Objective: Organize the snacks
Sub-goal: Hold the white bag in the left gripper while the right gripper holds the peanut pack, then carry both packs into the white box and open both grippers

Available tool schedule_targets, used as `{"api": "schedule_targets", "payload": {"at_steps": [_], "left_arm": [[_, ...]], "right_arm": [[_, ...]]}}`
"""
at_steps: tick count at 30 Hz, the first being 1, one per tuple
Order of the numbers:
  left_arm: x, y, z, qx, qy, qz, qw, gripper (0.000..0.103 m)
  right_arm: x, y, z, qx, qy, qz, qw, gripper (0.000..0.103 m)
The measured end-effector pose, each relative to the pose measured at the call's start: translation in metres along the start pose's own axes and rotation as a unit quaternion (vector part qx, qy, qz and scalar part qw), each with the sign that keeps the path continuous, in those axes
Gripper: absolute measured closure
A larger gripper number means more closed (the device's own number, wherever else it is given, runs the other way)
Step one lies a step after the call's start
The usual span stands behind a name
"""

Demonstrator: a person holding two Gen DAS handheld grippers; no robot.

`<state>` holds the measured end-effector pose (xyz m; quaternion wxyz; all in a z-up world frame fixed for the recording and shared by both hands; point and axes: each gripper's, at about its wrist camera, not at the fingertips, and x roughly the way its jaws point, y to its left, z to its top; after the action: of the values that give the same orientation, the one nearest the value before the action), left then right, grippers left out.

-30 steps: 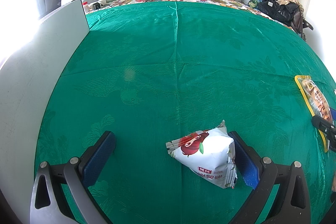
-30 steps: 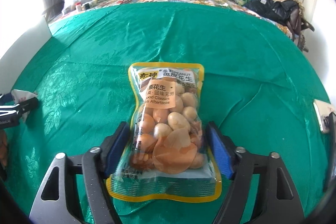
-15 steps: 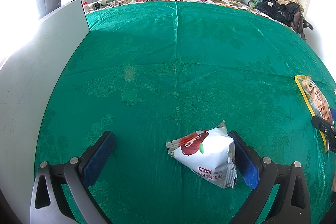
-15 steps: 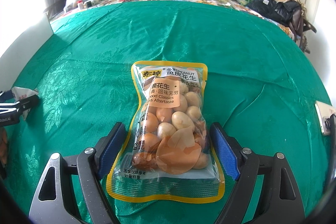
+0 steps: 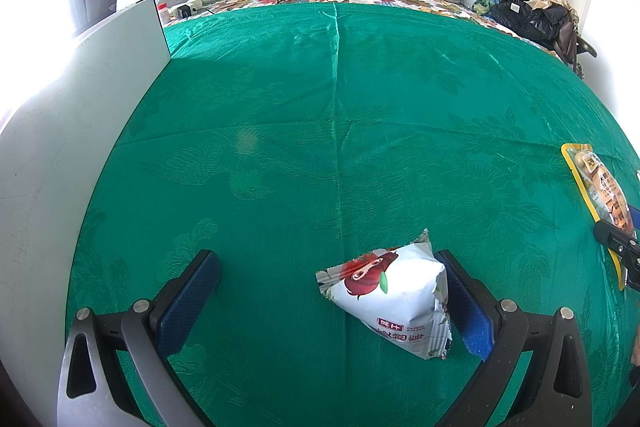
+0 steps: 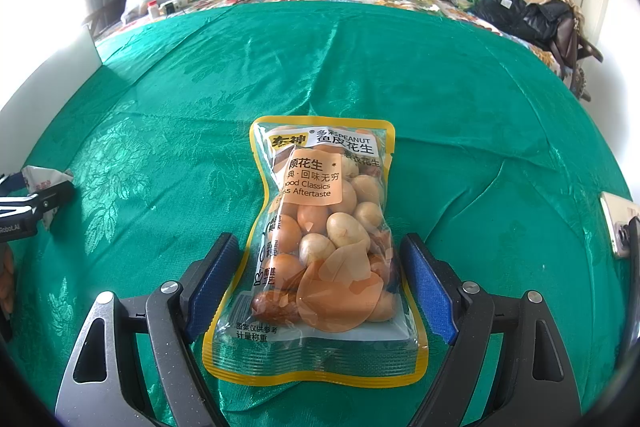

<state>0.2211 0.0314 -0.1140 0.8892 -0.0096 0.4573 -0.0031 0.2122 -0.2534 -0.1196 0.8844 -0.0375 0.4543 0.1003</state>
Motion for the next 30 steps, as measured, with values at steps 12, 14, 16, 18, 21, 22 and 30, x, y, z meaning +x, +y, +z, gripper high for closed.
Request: {"api": "schedule_targets", "payload": {"at_steps": [12, 14, 16, 18, 21, 22, 30], "left_arm": [[-0.0001, -0.0001, 0.0000, 0.000, 0.000, 0.000, 1.0000, 0.000], [-0.0001, -0.0006, -0.0002, 0.000, 0.000, 0.000, 1.0000, 0.000], [-0.0001, -0.0006, -0.0002, 0.000, 0.000, 0.000, 1.0000, 0.000], [-0.0002, -0.0001, -0.0001, 0.000, 0.000, 0.000, 1.0000, 0.000], [-0.0003, -0.0002, -0.0001, 0.000, 0.000, 0.000, 1.0000, 0.000], [-0.0002, -0.0007, -0.0003, 0.000, 0.000, 0.000, 1.0000, 0.000], [-0.0033, -0.0036, 0.0015, 0.048, 0.054, -0.031, 0.9969, 0.000]], "right_arm": [[0.0019, -0.0015, 0.0003, -0.001, 0.001, 0.002, 1.000, 0.016], [0.0023, 0.0009, -0.0004, -0.002, 0.002, 0.004, 1.000, 0.015], [0.0029, 0.0009, -0.0007, -0.002, 0.002, 0.005, 1.000, 0.014], [0.0033, 0.0005, -0.0002, -0.003, 0.003, 0.006, 1.000, 0.014], [0.0036, 0.0002, 0.0001, -0.003, 0.003, 0.006, 1.000, 0.013], [0.0035, 0.0009, -0.0001, -0.003, 0.003, 0.006, 1.000, 0.013], [0.0056, 0.0009, 0.0026, -0.014, 0.013, 0.008, 1.000, 0.012]]}}
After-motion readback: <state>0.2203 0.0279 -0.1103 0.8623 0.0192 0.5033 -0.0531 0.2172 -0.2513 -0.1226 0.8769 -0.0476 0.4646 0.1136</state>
